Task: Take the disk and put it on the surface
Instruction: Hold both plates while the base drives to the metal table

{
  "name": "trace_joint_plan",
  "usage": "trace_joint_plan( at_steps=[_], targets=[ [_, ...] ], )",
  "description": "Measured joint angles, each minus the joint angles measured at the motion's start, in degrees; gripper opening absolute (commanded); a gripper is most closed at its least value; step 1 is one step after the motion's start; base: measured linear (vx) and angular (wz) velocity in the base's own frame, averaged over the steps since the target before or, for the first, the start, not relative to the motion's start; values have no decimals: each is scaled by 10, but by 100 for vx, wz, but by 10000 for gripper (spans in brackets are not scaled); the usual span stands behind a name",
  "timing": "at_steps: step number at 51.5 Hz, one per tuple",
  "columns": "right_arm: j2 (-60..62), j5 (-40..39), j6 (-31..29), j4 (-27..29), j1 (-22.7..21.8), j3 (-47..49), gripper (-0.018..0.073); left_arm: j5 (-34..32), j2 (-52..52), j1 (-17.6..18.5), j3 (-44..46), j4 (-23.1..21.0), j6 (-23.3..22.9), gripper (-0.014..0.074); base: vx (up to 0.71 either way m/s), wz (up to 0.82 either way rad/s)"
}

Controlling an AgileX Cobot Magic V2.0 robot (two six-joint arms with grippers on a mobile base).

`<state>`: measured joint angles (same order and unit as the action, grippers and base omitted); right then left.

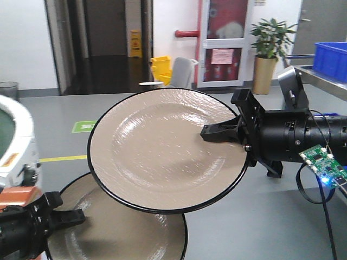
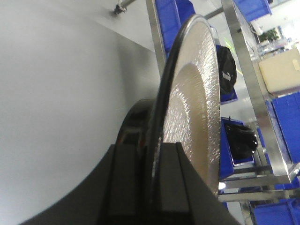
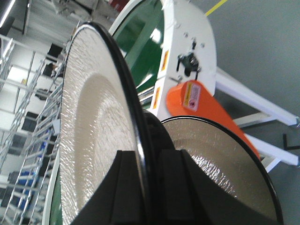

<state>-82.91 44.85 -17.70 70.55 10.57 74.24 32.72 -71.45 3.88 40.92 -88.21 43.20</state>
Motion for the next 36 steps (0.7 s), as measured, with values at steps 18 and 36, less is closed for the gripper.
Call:
trace_joint_plan(
  at_steps=[18, 36],
  targets=[
    [0, 0, 0, 0, 0, 0, -5, 0, 0, 0, 0, 0, 0, 1, 20, -34],
    [0, 0, 0, 1, 0, 0, -5, 0, 0, 0, 0, 0, 0, 1, 26, -33]
  ],
)
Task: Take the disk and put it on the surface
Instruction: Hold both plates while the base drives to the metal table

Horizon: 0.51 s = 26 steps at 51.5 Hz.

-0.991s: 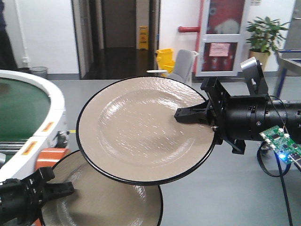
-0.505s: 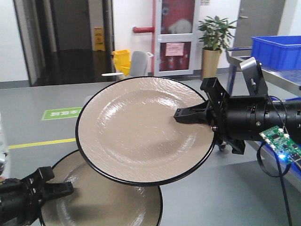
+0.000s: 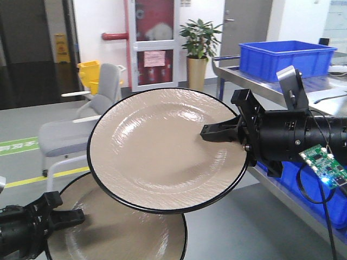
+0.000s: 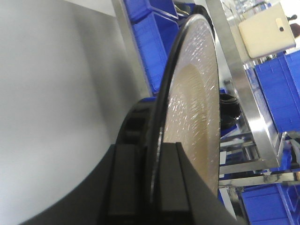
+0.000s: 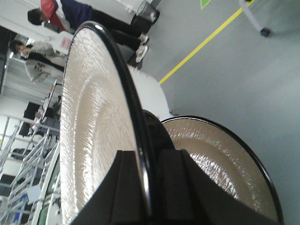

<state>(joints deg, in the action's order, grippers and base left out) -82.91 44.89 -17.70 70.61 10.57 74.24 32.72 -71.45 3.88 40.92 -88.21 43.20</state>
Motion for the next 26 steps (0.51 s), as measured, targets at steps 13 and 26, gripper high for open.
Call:
trace_joint_plan(
  at_steps=[13, 26],
  targets=[
    [0, 0, 0, 0, 0, 0, -5, 1, 0, 0, 0, 0, 0, 1, 31, -26],
    [0, 0, 0, 0, 0, 0, -5, 1, 0, 0, 0, 0, 0, 1, 35, -9]
  ],
)
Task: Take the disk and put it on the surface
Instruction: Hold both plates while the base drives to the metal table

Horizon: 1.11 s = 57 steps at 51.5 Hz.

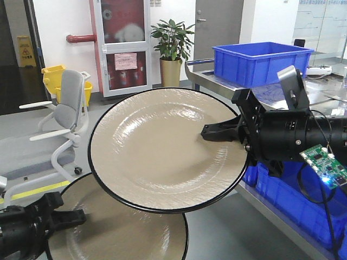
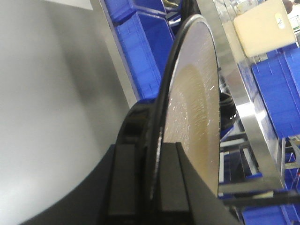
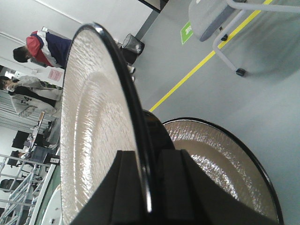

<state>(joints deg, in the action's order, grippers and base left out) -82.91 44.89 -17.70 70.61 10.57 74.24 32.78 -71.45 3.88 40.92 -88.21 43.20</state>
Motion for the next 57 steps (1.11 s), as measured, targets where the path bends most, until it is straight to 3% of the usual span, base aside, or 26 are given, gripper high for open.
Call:
trace_joint_plan(
  at_steps=[35, 57],
  targets=[
    [0, -1, 0, 1, 0, 0, -5, -2, 0, 0, 0, 0, 0, 1, 39, 4],
    [0, -1, 0, 2, 0, 0, -5, -2, 0, 0, 0, 0, 0, 1, 36, -28]
  ],
)
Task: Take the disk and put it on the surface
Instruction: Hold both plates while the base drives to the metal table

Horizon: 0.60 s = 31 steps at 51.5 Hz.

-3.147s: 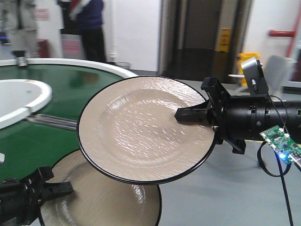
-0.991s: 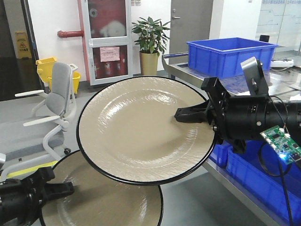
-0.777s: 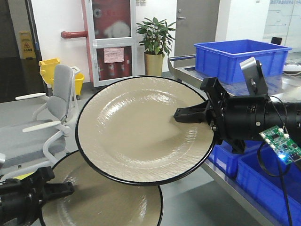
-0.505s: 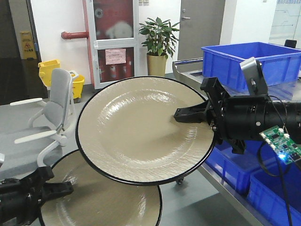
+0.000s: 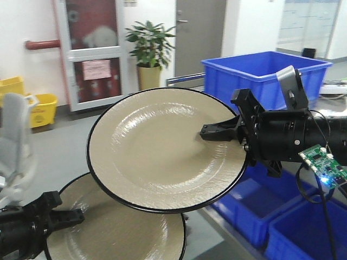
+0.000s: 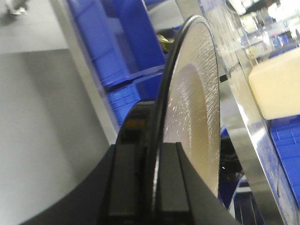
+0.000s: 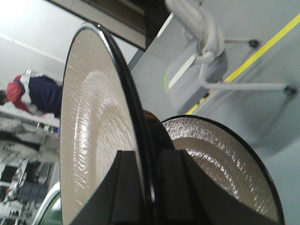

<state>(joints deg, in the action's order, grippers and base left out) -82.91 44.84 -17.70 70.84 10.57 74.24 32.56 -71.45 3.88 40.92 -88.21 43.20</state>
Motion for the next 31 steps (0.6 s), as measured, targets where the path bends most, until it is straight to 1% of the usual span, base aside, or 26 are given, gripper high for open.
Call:
trace_joint_plan(
  at_steps=[14, 23, 31],
  targets=[
    [0, 0, 0, 0, 0, 0, -5, -5, 0, 0, 0, 0, 0, 1, 33, -62],
    [0, -3, 0, -1, 0, 0, -5, -4, 0, 0, 0, 0, 0, 1, 26, -67],
    [0, -5, 0, -1, 0, 0, -5, -4, 0, 0, 0, 0, 0, 1, 22, -55]
  ],
)
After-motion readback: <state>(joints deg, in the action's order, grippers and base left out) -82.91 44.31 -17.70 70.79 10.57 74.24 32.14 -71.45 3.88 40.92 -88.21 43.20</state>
